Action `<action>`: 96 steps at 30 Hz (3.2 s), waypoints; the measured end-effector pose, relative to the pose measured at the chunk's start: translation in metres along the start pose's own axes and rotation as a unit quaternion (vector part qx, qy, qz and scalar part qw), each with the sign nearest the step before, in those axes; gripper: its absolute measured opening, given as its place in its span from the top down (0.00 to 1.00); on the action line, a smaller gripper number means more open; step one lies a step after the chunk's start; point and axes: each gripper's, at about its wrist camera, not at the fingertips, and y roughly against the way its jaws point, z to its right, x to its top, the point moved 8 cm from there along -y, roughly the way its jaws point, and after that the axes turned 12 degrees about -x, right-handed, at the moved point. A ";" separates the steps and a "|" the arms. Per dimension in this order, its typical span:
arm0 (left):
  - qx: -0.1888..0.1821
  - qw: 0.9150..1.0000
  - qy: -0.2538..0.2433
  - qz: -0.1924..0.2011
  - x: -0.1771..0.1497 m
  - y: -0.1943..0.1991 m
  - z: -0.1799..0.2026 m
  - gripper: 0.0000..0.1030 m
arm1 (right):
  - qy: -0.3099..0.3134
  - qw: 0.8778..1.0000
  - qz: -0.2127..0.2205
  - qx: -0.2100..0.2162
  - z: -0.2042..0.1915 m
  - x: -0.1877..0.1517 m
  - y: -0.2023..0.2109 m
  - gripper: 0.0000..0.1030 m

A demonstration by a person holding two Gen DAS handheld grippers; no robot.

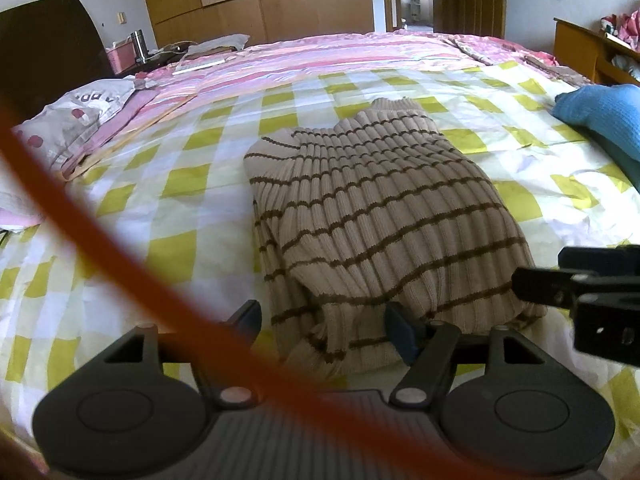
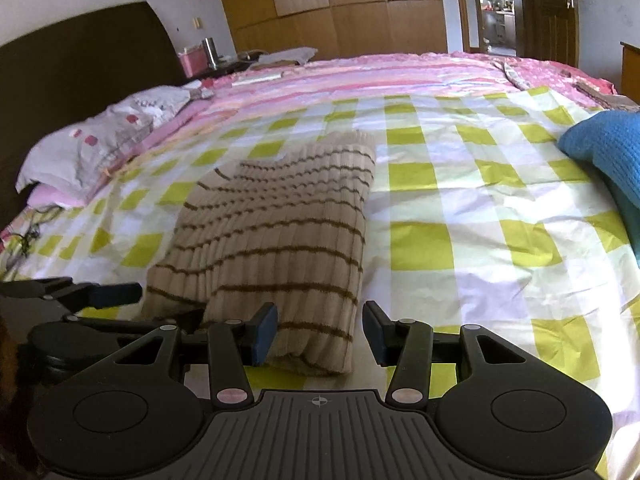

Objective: Fold small clothes

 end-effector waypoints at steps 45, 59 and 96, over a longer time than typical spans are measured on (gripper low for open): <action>-0.018 0.999 0.049 0.002 -0.010 0.001 -0.010 0.09 | 0.018 1.000 -0.004 -0.011 -0.021 -0.015 0.008 0.55; -0.005 1.000 0.026 -0.003 -0.019 0.011 -0.001 0.00 | 0.010 1.000 0.003 -0.012 -0.016 -0.017 0.019 0.54; 0.004 0.999 0.033 0.004 -0.060 0.063 0.007 0.00 | -0.019 0.999 -0.006 -0.035 -0.007 -0.067 0.054 0.46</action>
